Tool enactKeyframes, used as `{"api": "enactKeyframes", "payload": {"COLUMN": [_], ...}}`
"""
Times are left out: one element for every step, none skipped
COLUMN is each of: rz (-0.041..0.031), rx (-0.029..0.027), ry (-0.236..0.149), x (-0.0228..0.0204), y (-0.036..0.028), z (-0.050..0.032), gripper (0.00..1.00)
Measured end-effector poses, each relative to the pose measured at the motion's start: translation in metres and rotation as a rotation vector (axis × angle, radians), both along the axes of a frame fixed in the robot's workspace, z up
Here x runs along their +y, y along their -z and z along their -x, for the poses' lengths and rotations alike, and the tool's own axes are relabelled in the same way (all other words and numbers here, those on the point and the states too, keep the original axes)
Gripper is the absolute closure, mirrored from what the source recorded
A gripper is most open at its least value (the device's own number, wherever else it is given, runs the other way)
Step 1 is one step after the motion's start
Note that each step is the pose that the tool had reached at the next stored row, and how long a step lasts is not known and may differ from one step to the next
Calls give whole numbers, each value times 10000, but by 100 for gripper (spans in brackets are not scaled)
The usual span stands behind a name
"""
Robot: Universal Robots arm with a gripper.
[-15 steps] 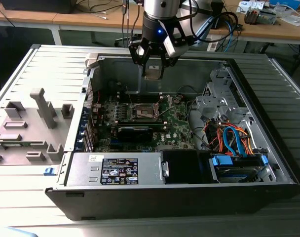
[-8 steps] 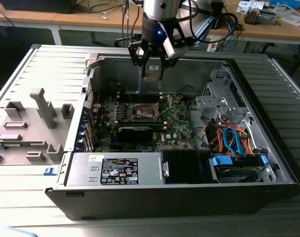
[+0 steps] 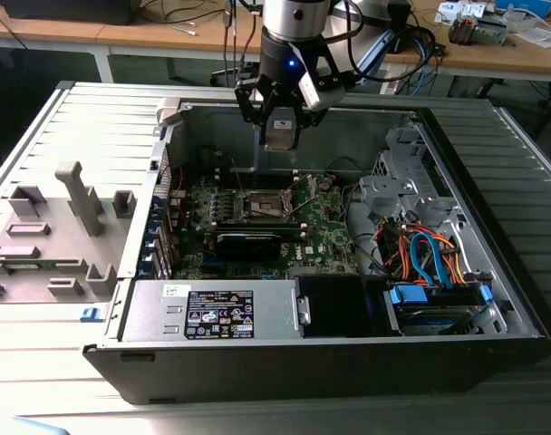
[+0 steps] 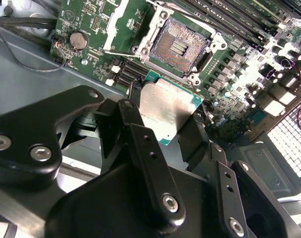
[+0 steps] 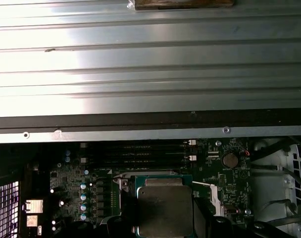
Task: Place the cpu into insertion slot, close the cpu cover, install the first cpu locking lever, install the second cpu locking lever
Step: 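Place the cpu into insertion slot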
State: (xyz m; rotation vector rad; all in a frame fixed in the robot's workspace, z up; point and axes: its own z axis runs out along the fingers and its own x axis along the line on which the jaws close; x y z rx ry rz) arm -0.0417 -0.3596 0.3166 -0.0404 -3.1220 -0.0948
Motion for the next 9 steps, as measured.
{"api": "enactKeyframes", "payload": {"rz": [0,0,0,-1,-2,-3,-4,-1,-1], "rx": [0,-1,0,0,-1,-2,-2,-1,-1], "ry": [0,0,0,1,0,0,0,-1,0], "x": [0,0,-1,-1,-2,-4,-5,-9,-12], "y": [0,1,1,2,3,5,6,5,5], "z": [0,0,0,0,0,0,0,0,1], "gripper": [45,45,45,45,45,45,45,45,45]}}
